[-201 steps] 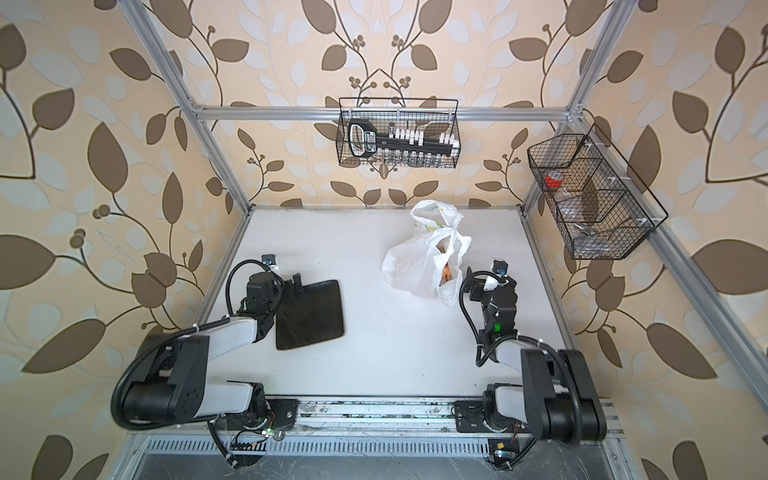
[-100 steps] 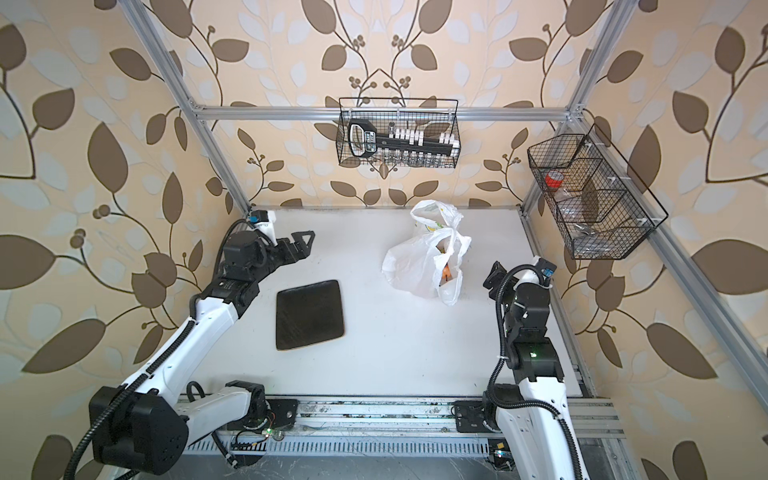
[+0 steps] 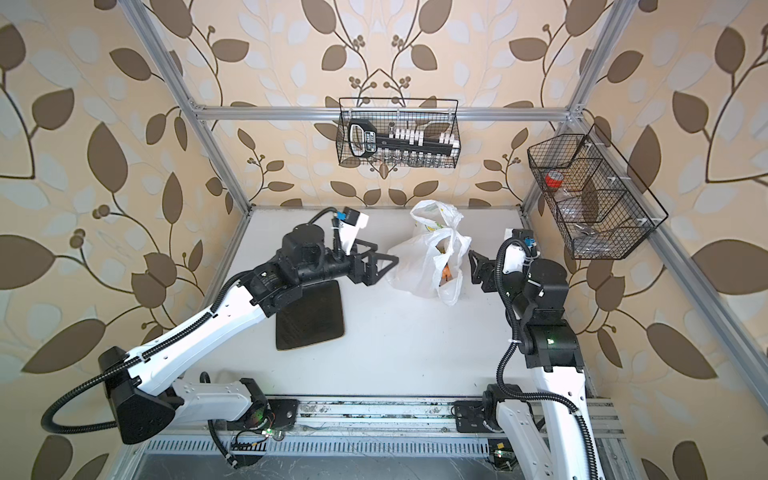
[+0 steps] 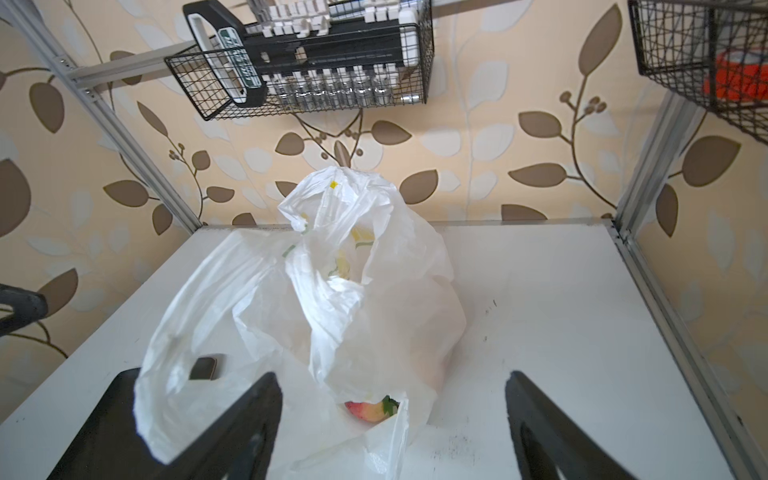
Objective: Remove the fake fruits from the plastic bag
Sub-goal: 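Grasp one bag handle with the left gripper while the right grasps the other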
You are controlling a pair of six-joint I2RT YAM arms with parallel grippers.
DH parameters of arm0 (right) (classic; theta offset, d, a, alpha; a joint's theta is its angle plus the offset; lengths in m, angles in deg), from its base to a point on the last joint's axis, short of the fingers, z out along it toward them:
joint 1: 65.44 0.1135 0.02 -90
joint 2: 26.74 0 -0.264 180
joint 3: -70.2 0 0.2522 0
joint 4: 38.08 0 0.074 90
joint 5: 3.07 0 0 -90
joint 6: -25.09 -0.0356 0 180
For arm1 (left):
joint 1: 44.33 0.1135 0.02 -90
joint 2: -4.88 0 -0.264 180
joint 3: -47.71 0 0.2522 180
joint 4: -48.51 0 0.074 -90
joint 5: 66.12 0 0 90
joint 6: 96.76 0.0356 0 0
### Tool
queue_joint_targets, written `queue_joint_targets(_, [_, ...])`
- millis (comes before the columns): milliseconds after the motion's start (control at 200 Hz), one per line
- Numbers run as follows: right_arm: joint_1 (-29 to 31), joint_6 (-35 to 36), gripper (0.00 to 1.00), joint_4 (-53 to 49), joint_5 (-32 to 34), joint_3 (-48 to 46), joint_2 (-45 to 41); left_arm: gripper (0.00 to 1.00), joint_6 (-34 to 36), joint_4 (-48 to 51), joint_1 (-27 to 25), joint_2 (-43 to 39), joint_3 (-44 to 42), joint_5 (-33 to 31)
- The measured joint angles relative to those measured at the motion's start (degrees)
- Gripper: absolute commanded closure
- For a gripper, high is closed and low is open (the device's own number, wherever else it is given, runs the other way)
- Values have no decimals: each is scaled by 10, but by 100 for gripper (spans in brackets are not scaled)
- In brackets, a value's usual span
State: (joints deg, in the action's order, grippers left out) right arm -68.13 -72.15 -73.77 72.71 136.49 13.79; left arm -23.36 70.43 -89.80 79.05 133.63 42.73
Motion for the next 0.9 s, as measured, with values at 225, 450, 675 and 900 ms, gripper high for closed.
queue_joint_targets(225, [1,33,30,52,-68,-23,17,8,109,14,-94,124,96,-44])
queue_joint_targets(450, [2,28,42,93,-67,-31,61,26,149,31,-106,224,176,-131])
queue_joint_targets(675, [31,9,51,150,-65,-35,103,57,157,28,-106,259,203,-220])
queue_joint_targets(900, [84,-5,89,165,-54,-32,151,91,119,-25,-106,225,150,-322])
